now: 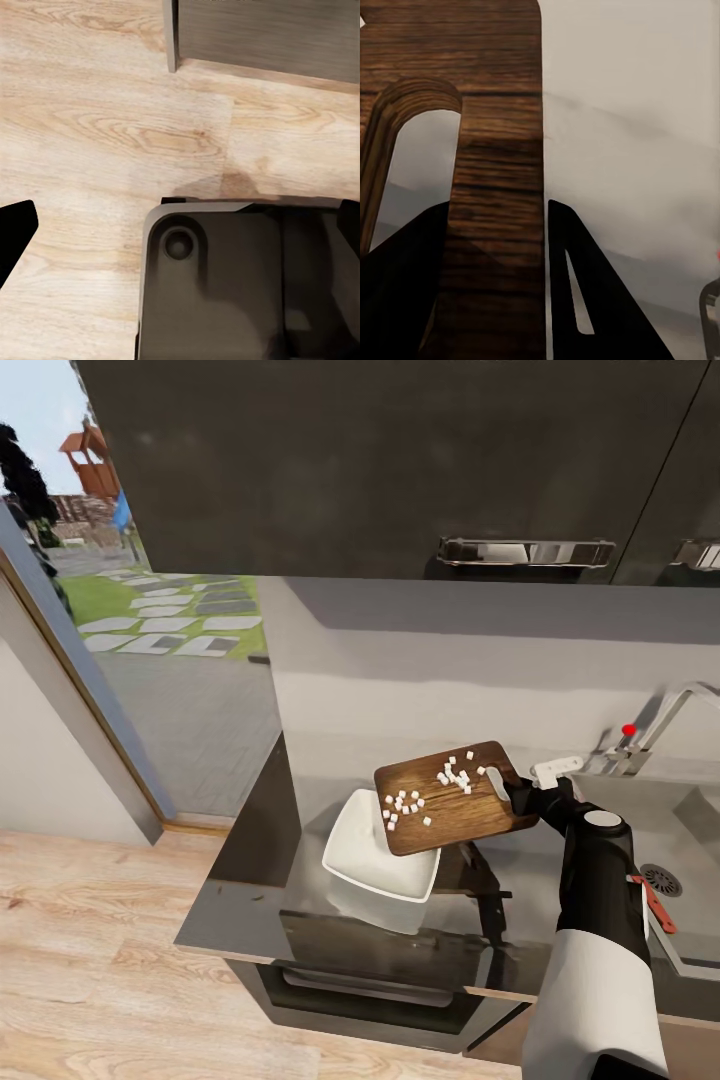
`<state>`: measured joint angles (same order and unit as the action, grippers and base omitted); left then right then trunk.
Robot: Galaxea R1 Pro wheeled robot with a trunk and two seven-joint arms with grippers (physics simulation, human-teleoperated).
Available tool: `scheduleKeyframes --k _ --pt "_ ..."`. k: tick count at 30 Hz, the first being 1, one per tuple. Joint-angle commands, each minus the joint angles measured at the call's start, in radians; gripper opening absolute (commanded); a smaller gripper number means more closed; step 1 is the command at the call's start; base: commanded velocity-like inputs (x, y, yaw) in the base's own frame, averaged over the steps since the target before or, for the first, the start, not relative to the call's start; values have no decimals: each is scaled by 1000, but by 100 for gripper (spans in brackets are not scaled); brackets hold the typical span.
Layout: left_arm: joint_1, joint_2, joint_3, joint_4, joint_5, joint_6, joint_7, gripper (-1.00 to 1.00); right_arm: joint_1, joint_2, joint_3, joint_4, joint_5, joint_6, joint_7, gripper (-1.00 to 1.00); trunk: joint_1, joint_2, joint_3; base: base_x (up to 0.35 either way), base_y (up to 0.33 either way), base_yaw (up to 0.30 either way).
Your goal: In the kitchen, take the Vidalia onion out of the sink, dice it on the chopping board with the paring knife, put the diced onion into the bowl on the countertop, then place both the paring knife and the chopping board into the sink.
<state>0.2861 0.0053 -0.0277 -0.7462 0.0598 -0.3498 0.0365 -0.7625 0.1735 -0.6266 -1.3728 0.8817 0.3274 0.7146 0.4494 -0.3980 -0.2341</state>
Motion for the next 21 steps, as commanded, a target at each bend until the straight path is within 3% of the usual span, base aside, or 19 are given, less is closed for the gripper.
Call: scheduleKeyframes --k 1,21 --pt "0 1 -3 -1 6 -1 4 100 -1 1 -2 -2 5 2 7 -100 1 -2 -2 0 0 0" --pt "-1 1 -3 -1 6 -1 3 100 -1 1 -2 -2 5 2 6 -100 1 -2 27 0 0 0"
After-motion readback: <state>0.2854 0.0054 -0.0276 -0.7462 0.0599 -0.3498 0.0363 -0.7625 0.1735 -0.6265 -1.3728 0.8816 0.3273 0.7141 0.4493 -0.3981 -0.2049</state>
